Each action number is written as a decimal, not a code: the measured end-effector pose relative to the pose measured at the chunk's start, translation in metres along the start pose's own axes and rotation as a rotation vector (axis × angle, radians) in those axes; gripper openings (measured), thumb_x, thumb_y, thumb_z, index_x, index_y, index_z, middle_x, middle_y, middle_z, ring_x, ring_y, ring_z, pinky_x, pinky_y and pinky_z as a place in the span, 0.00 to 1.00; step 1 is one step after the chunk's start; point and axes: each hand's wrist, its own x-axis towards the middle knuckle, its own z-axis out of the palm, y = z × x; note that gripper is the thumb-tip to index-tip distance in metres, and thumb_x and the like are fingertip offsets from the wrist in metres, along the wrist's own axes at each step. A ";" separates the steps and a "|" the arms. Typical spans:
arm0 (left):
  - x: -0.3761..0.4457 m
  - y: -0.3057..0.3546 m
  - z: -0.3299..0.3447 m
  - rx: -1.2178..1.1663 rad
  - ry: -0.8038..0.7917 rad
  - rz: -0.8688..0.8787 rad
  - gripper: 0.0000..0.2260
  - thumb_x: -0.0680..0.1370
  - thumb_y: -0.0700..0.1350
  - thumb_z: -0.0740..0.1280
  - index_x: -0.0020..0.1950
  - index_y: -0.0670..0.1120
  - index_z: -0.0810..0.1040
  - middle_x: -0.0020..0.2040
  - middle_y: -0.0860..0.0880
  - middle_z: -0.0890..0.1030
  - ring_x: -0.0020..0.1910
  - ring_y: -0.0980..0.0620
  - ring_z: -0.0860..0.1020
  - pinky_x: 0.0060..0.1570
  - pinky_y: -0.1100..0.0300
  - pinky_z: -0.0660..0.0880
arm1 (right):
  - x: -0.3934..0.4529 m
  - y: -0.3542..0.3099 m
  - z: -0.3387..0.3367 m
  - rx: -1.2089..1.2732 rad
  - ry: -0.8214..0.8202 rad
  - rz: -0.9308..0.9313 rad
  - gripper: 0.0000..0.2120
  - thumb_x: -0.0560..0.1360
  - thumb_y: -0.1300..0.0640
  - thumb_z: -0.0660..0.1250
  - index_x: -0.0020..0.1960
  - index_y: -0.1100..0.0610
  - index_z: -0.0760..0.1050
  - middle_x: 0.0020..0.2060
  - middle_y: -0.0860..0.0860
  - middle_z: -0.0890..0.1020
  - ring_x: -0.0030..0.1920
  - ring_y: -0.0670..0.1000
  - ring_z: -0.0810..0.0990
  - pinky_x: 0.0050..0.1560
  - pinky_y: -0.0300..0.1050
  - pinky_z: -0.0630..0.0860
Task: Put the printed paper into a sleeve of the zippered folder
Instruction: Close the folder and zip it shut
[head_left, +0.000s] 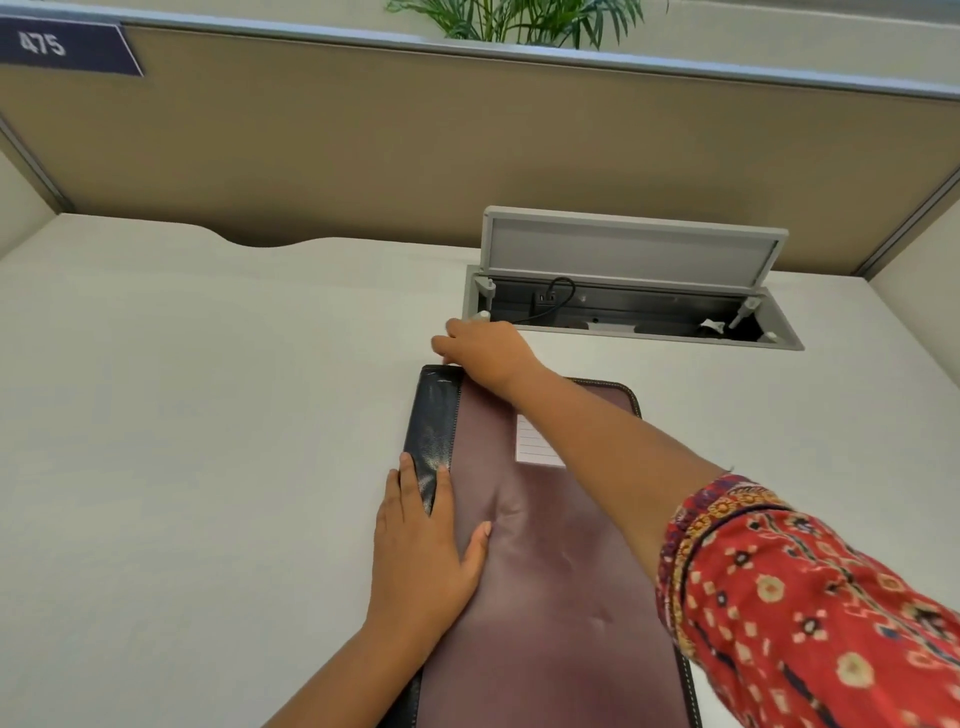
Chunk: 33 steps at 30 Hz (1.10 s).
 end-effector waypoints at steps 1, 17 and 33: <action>0.000 0.000 0.000 -0.003 -0.001 0.000 0.34 0.75 0.66 0.51 0.76 0.50 0.50 0.77 0.41 0.43 0.76 0.42 0.47 0.73 0.52 0.49 | 0.004 -0.007 -0.001 0.003 0.003 0.002 0.12 0.76 0.64 0.57 0.58 0.58 0.70 0.51 0.58 0.75 0.43 0.61 0.78 0.28 0.46 0.59; -0.002 0.010 -0.005 -0.007 0.010 -0.034 0.31 0.76 0.61 0.52 0.76 0.48 0.51 0.77 0.40 0.44 0.76 0.42 0.48 0.73 0.51 0.50 | -0.047 -0.016 -0.006 0.244 0.014 0.375 0.18 0.78 0.53 0.59 0.66 0.55 0.65 0.59 0.56 0.74 0.56 0.58 0.74 0.49 0.53 0.72; -0.006 0.014 -0.018 0.068 -0.019 -0.038 0.34 0.77 0.62 0.49 0.76 0.45 0.44 0.77 0.40 0.45 0.76 0.42 0.46 0.73 0.46 0.48 | -0.258 -0.020 -0.006 0.394 0.170 0.756 0.23 0.77 0.42 0.58 0.66 0.55 0.67 0.64 0.51 0.74 0.64 0.53 0.72 0.63 0.48 0.70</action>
